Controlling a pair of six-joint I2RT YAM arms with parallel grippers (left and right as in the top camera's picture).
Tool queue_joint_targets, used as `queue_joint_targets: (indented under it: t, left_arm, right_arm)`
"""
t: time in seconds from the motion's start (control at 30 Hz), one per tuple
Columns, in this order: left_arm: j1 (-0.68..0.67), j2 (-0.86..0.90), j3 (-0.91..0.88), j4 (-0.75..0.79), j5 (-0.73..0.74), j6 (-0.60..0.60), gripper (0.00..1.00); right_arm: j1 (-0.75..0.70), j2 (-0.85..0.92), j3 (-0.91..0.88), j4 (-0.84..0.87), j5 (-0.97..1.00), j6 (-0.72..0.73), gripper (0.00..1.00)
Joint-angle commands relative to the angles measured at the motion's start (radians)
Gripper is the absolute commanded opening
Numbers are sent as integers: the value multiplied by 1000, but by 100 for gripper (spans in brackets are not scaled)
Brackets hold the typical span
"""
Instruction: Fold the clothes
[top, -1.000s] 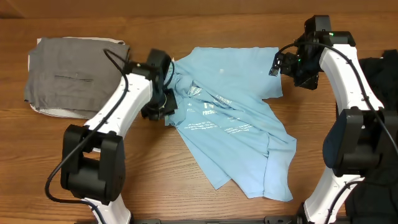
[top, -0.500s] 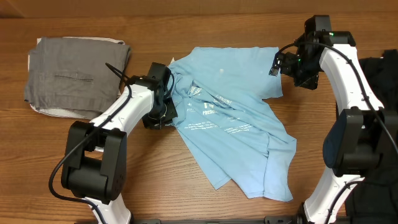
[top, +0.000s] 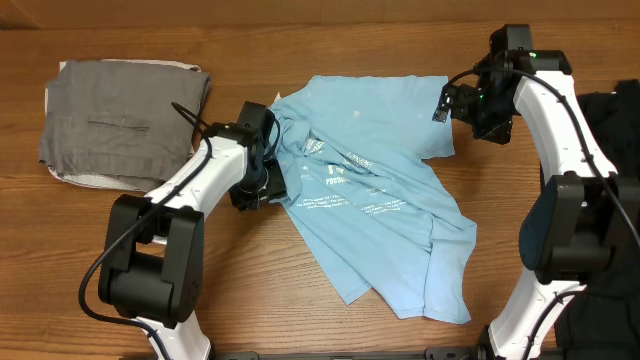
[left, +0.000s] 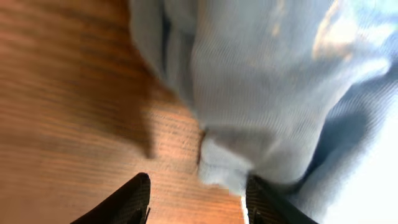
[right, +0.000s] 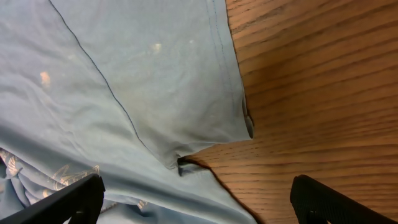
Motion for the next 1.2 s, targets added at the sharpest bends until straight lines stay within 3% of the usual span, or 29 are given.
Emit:
queue_joint_targets:
  t: [0.0,0.27,0.83,1.17]
  left_arm:
    - [-1,-8,-70,84,-10,6,52]
    - [-3,-8,-96,153,51,-22,47]
    - [-3,-8,-87,148,101,-21,20]
    - [-3,-10,37,14,100,-4,20]
  right_arm:
    - [-3,-26,17,3,-6,0,100]
    - [-3,-26,17,3,-6,0,100]
    - [-3,-26,17,3,-6,0,100]
    - [-3,-26,17,3,-6,0,100]
